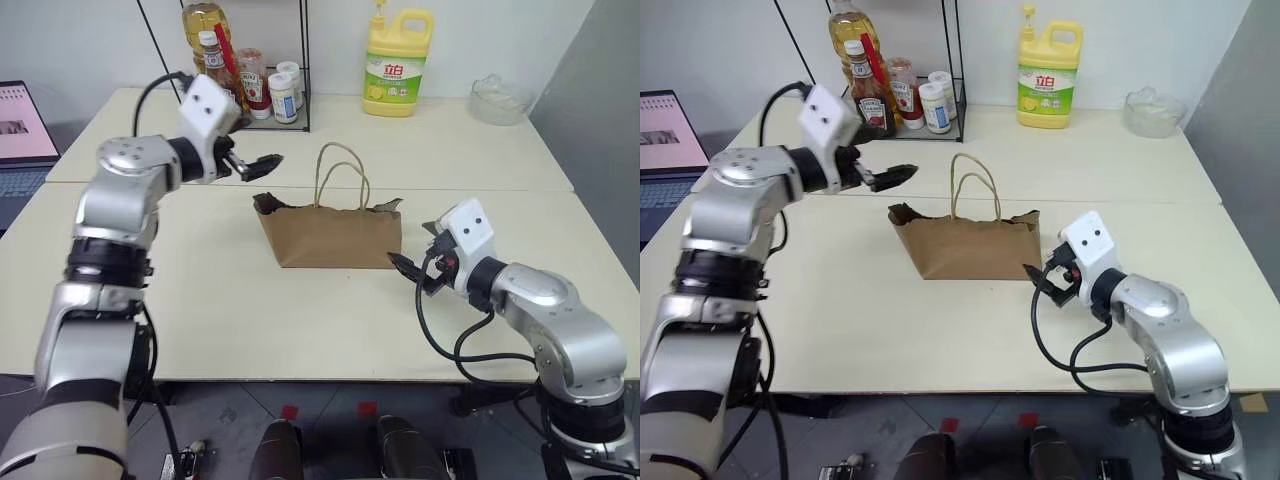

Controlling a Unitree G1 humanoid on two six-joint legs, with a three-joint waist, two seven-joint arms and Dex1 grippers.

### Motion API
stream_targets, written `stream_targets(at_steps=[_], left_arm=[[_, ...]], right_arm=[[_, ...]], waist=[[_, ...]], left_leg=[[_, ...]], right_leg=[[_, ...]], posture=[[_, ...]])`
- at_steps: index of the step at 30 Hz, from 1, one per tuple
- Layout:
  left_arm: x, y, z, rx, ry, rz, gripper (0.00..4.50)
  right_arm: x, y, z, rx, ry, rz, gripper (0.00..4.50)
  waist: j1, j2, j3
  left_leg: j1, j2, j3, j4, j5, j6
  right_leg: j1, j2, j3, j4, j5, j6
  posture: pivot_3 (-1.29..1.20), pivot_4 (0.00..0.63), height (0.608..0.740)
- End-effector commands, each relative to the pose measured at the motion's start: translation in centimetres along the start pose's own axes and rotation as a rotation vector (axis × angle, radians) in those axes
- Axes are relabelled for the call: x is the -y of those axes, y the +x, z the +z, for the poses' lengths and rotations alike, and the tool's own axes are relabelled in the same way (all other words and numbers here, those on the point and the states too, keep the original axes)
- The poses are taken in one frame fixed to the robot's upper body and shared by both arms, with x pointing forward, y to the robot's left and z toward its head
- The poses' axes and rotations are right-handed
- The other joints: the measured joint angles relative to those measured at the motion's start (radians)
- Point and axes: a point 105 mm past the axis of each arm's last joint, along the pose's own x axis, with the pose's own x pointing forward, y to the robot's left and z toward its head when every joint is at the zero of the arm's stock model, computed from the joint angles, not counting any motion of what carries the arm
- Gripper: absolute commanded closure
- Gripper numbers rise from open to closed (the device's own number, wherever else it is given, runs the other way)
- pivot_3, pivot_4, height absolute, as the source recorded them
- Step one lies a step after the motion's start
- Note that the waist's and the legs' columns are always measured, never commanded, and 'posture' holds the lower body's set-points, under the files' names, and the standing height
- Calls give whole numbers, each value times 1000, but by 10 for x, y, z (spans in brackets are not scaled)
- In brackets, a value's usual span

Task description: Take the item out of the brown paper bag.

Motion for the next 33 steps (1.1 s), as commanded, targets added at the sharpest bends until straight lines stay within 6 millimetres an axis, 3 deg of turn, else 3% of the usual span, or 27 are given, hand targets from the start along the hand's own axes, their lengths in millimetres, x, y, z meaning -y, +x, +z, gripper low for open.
stream_targets(at_steps=[1, 7, 14, 26, 33], left_arm=[[4, 7, 4, -35, 124, -73, 0], [31, 10, -4, -65, 145, -276, 0], [67, 1, -5, -60, 134, -462, 0], [123, -21, -24, -110, 48, -558, 0], [140, -25, -33, -123, 34, -551, 0]], right_arm=[[0, -7, 11, 60, -26, -45, 50], [-10, -14, 6, 60, 7, 21, 50], [-17, -19, 0, 26, 22, 120, 50], [-7, -51, -28, -165, -24, 331, 50], [-2, -63, -31, -198, -3, 374, 50]], waist=[[0, 0, 0], [-3, 0, 0], [-2, 0, 0], [5, 0, 0], [7, 0, 0]], left_leg=[[0, 0, 0, 0, 0, 0], [0, 0, 0, 0, 0, 0], [0, 0, -1, 0, 0, 0], [2, 0, -2, 2, 0, 1], [6, 0, -2, 2, 0, 1]], right_leg=[[0, 0, 0, 0, 0, 0], [0, 0, 0, 0, 0, 0], [1, 0, 0, 0, 0, 0], [4, 0, -1, 0, 0, 0], [10, 0, -1, -1, -1, 1]], posture=[[0, 150, 740], [0, 150, 740], [0, 150, 740], [0, 150, 740], [0, 150, 740]])
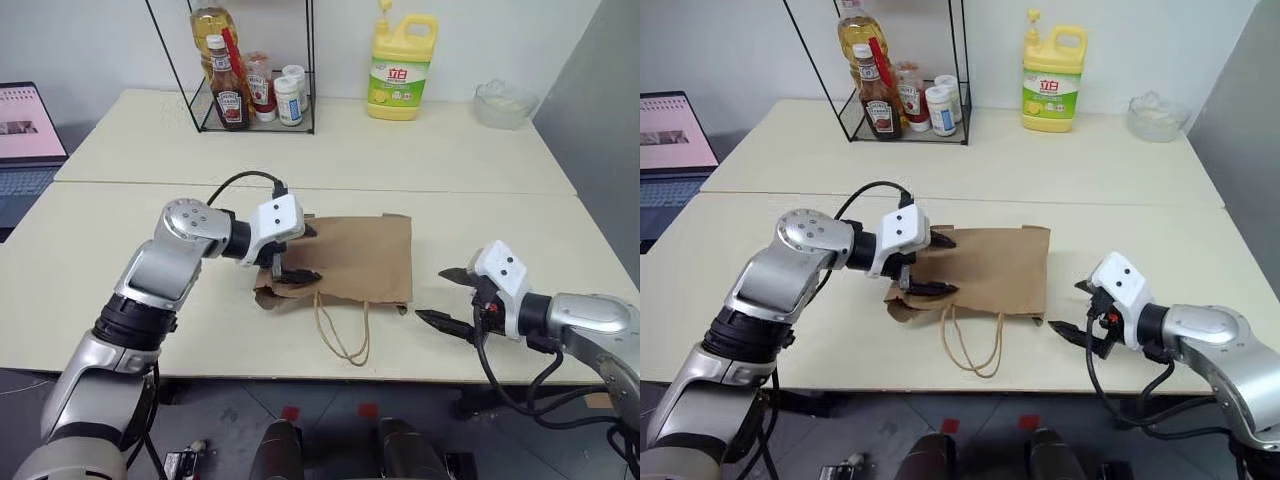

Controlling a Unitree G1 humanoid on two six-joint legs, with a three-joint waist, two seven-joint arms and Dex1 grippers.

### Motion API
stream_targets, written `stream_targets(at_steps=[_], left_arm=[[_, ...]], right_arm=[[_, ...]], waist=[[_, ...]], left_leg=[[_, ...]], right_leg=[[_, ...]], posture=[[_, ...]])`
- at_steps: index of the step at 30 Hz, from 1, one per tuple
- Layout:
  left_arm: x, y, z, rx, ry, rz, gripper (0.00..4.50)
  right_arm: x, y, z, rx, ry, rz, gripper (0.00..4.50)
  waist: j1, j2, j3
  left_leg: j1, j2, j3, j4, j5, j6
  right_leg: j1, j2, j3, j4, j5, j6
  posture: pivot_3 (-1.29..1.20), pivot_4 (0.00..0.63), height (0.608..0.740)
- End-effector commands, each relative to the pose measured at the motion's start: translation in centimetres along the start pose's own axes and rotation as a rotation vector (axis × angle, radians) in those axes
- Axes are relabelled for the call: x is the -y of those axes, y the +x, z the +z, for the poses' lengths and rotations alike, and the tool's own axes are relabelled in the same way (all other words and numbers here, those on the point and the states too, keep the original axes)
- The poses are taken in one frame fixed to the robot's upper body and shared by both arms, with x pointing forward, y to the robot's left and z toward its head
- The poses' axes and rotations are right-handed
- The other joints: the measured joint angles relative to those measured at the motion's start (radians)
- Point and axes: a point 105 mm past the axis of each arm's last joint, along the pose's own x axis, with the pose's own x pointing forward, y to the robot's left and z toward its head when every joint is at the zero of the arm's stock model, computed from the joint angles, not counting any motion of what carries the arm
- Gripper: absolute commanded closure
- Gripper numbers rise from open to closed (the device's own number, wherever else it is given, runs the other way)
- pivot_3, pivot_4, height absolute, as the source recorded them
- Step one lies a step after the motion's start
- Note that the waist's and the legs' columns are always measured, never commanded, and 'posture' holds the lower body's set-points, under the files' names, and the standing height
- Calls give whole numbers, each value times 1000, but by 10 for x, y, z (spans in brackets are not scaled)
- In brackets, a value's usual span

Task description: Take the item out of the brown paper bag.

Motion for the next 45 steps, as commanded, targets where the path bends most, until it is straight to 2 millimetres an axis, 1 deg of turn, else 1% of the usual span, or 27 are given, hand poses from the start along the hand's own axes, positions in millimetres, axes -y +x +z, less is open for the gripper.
stream_targets(at_steps=[1, 2, 4, 5, 9, 11, 15, 17, 19, 21, 23, 25, 27, 28, 30, 32, 34, 40, 45], left_arm=[[10, 2, -3, -7, -6, -3, 0], [18, 4, -4, -8, 2, -29, 0], [34, 10, -14, -43, 68, -76, 0], [38, 12, -18, -54, 83, -86, 0], [42, 19, -26, -85, 120, -82, 0], [44, 23, -27, -83, 120, -84, 0], [43, 28, -30, -85, 142, -69, 0], [36, 27, -26, -70, 151, -41, 0], [26, 22, -19, -45, 171, -15, 0], [17, 13, -8, -4, 198, -4, 0], [13, 4, 4, 47, 208, -19, 0], [9, -8, 17, 95, 206, -50, 0], [10, -27, 32, 120, 242, -115, 0], [12, -34, 35, 116, 261, -147, 0], [16, -41, 36, 96, 315, -191, 0], [21, -43, 37, 85, 365, -224, 0], [31, -43, 34, 75, 438, -275, 0], [61, -33, 27, 115, 580, -392, 0], [78, -19, 2, 102, 706, -460, 0]], right_arm=[[2, -10, 6, 25, -13, 2, 50], [4, -13, 3, 15, -13, -4, 50], [6, -16, -1, -5, -23, -12, 50], [7, -17, -2, -7, -27, -15, 50], [7, -16, 1, 9, -27, -18, 50], [8, -15, 1, 14, -27, -21, 50], [7, -14, 1, 18, -29, -24, 50], [5, -15, 2, 19, -29, -19, 50], [1, -16, 1, 17, -32, -4, 50], [-3, -17, -1, 2, -45, 25, 50], [-5, -18, -3, -11, -55, 47, 50], [-8, -19, -5, -21, -65, 75, 50], [-12, -20, -7, -30, -77, 111, 50], [-13, -20, -8, -31, -79, 124, 50], [-15, -19, -10, -33, -88, 141, 50], [-16, -18, -10, -28, -92, 152, 50], [-18, -17, -9, -19, -92, 164, 50], [-31, -17, -11, -24, -117, 241, 50], [-38, -16, -29, -97, -215, 288, 50]], waist=[[0, 0, 0], [0, 0, 0], [0, 0, 0], [1, 0, 0], [4, 0, -1], [5, 0, -1], [8, 0, -1], [10, 0, -1], [12, 0, -1], [14, 0, -1], [13, 0, -1], [9, -1, -1], [5, -1, 0], [3, -1, 0], [-1, -1, -1], [-2, -1, -1], [0, -1, -1], [1, -1, 0], [2, -1, 0]], left_leg=[[0, 0, 0, 0, 0, 0], [0, 0, 0, 0, 0, 0], [0, 0, 0, 0, 0, 0], [0, 0, 0, 0, 0, 0], [2, 0, 0, 0, 1, 1], [5, -1, 0, 0, 1, 1], [6, -1, 0, 0, 1, 1], [6, -1, 0, 0, 1, 1], [7, -2, 0, 0, 1, 1], [7, -2, 0, 0, 1, 1], [6, -2, 0, 0, 1, 1], [6, -2, 0, 0, 1, 1], [4, -1, 0, 0, 1, 1], [3, -1, 0, 0, 1, 1], [2, -1, 0, 0, 1, 1], [2, -1, 0, 0, 1, 2], [2, -1, 0, 0, 1, 2], [1, -1, 0, 0, 1, 2], [1, -1, 0, 0, 1, 2]], right_leg=[[0, 0, 0, 0, 0, 0], [0, 0, 0, 0, 0, 0], [0, 0, 0, 0, 0, 0], [1, 0, 0, 0, 0, 0], [3, 0, 0, 0, 0, 0], [7, -1, 0, -1, 0, 1], [9, -1, 0, -1, -1, 2], [9, -1, 0, -1, 0, 2], [9, -2, -1, -1, 0, 2], [9, -2, -1, -1, 0, 3], [9, -2, -1, -1, 0, 3], [8, -2, 0, -1, 0, 3], [6, -1, -1, -1, 0, 3], [4, -1, -1, -1, 0, 3], [4, -1, -1, -1, 0, 3], [4, -1, 0, -2, 0, 3], [4, -1, 0, -3, 0, 3], [4, -1, -1, -3, 0, 3], [5, -2, -1, -4, 0, 3]], posture=[[0, 150, 740], [0, 150, 740], [0, 150, 740], [0, 150, 740], [0, 150, 740], [0, 150, 740], [0, 150, 740], [0, 150, 740], [0, 150, 740], [0, 150, 740], [0, 150, 740], [0, 150, 740], [0, 150, 740], [0, 150, 740], [0, 150, 740], [0, 150, 740], [0, 150, 740], [0, 150, 740], [0, 150, 740]])
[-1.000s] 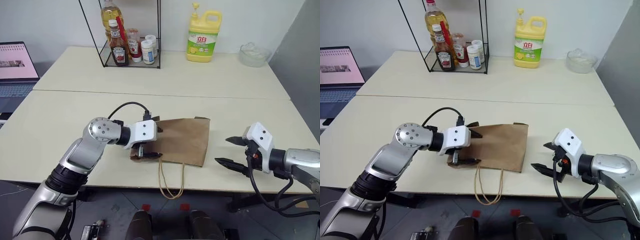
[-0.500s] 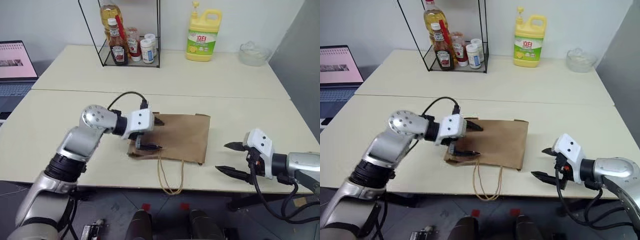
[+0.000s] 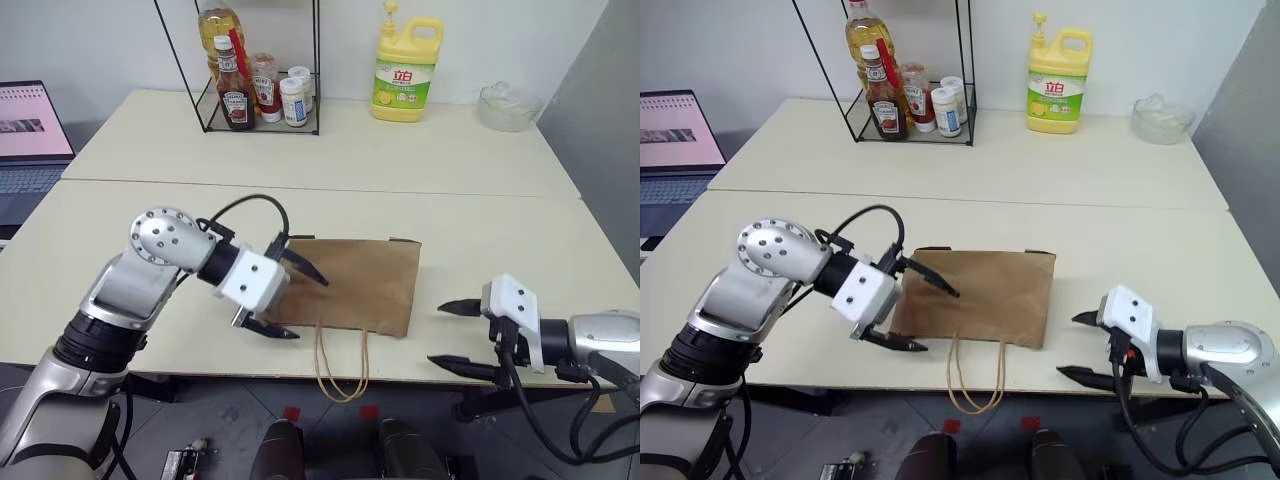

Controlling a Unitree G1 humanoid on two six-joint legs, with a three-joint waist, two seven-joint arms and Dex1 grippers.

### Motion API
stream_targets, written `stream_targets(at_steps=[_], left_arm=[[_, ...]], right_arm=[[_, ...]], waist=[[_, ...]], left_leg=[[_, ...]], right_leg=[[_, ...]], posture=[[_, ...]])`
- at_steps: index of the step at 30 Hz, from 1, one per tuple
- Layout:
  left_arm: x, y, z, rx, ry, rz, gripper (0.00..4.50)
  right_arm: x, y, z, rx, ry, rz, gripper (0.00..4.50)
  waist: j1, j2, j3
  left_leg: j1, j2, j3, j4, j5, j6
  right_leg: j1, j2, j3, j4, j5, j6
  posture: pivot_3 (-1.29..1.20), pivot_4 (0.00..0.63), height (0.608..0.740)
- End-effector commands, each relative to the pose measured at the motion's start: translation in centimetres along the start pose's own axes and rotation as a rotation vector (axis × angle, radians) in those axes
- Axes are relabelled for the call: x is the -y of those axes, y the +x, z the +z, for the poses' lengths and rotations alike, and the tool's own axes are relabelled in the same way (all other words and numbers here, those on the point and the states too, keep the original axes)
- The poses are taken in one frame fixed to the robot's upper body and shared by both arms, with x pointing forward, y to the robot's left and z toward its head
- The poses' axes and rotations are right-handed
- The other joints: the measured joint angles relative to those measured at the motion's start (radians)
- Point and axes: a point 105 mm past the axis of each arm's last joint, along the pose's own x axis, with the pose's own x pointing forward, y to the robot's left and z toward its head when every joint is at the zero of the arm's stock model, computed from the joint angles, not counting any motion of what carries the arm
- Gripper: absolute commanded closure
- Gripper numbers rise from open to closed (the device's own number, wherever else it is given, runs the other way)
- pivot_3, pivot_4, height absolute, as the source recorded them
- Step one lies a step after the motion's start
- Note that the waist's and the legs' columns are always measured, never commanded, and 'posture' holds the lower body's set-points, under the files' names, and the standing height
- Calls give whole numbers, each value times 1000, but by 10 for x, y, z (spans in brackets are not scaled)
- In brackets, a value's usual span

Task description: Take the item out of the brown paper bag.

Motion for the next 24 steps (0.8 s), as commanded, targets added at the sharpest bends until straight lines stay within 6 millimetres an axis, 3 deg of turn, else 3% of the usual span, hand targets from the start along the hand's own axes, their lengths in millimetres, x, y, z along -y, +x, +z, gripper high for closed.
stream_targets(at_steps=[1, 6, 11, 24], left_arm=[[12, 14, -6, -6, 115, -43, 0], [13, 42, -18, 32, 170, 29, 0], [6, 57, -12, 86, 166, 104, 0], [-4, 44, -1, 175, -128, 143, 0]], right_arm=[[-5, 3, 1, -2, -76, 26, 50], [-6, 11, -2, 19, -61, 21, 50], [-9, 13, -5, 26, -37, 6, 50], [-15, 10, -11, 7, -28, 27, 50]], waist=[[0, 0, 0], [1, 0, 0], [1, 0, 0], [-1, 0, 0]], left_leg=[[0, 0, 0, 0, 0, 0], [0, 0, 0, 0, 0, 0], [0, 0, 0, 0, 0, 0], [0, 0, -1, 0, 0, 0]], right_leg=[[0, 0, 0, 0, 0, 0], [0, 0, 0, 0, 0, 0], [0, 0, 0, 0, 0, 0], [1, 0, 0, 1, 0, 0]], posture=[[0, 150, 740], [0, 150, 740], [0, 150, 740], [0, 150, 740]])
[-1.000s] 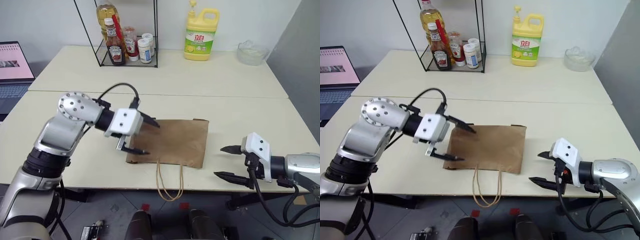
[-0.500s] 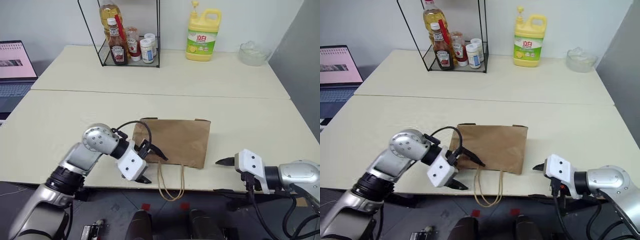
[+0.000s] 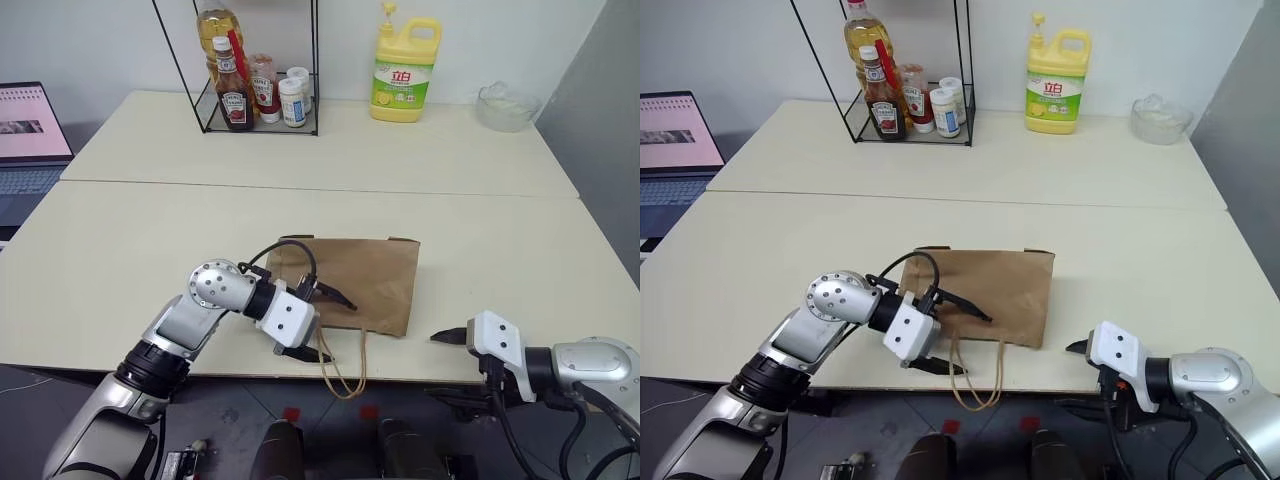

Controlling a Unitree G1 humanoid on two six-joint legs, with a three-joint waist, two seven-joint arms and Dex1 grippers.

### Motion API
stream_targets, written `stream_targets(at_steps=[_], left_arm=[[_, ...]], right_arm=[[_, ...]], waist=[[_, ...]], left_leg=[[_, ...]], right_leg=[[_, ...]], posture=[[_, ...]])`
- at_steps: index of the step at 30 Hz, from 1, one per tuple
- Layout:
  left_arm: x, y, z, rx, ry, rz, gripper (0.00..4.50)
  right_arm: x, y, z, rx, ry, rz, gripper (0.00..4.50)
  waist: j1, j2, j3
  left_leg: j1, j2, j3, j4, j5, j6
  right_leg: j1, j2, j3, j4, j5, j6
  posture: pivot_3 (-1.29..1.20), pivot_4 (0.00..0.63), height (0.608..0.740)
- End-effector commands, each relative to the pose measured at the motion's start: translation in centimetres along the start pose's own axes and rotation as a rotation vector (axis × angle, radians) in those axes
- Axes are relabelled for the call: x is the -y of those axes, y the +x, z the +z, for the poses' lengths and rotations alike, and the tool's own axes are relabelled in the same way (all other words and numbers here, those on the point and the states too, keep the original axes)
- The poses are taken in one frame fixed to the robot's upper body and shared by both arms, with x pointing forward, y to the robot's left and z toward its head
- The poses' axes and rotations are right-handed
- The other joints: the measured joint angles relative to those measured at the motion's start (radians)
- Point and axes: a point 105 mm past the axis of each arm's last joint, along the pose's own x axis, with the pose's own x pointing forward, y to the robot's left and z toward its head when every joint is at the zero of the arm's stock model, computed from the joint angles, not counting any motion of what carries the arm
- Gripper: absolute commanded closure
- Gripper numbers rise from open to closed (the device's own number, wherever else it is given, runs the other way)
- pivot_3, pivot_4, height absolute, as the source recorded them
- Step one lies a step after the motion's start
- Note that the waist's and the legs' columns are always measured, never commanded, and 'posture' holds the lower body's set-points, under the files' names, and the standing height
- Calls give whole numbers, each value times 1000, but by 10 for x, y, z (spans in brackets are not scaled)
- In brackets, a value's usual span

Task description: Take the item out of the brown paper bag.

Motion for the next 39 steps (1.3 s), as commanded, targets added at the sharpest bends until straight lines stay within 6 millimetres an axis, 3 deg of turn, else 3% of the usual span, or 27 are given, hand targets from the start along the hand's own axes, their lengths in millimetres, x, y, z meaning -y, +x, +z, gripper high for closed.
stream_targets(at_steps=[1, 11, 20, 23, 30, 35, 39], left_arm=[[-4, -6, 11, 25, -23, 13, 0], [-1, -14, 9, 20, -126, 13, 0], [-19, -4, 8, 47, -124, 128, 0], [-20, 0, 10, 73, -136, 127, 613], [-29, -5, 10, 88, -179, 164, 2792], [-51, -12, 10, 131, -297, 285, 4380], [-70, -17, 10, 162, -385, 389, 4478]], right_arm=[[-1, -5, 10, 17, -51, 3, 50], [1, -4, 12, 16, -50, 13, 50], [0, -4, 14, 19, -58, 20, 50], [2, -6, 16, 23, -64, 18, 0], [2, -7, 13, 11, -131, 36, 0], [-6, -7, 6, 31, -318, 65, 0], [-10, -3, -3, 49, -495, 87, 0]], waist=[[0, 0, 0], [0, 0, 0], [1, 0, 0], [1, 0, 0], [1, 0, 0], [3, 0, 0], [1, 0, 0]], left_leg=[[0, 0, 0, 0, 0, 0], [0, 0, 0, 0, 0, 0], [0, 0, 0, 0, 0, 0], [0, 0, 0, 0, 0, 0], [0, 0, 0, 0, 0, 0], [0, 0, 0, 0, 0, 0], [0, 0, 0, 0, 0, 0]], right_leg=[[0, 0, 0, 0, 0, 0], [0, 0, 0, 0, 0, 0], [0, 0, 0, 0, 0, 0], [0, 0, 0, 0, 0, 0], [0, 0, 0, 0, 0, 0], [0, 0, 0, 0, 0, 0], [1, 0, 0, 0, 0, 0]], posture=[[0, 150, 740], [0, 150, 740], [0, 150, 740], [0, 150, 740], [0, 150, 740], [0, 150, 740], [0, 150, 740]])
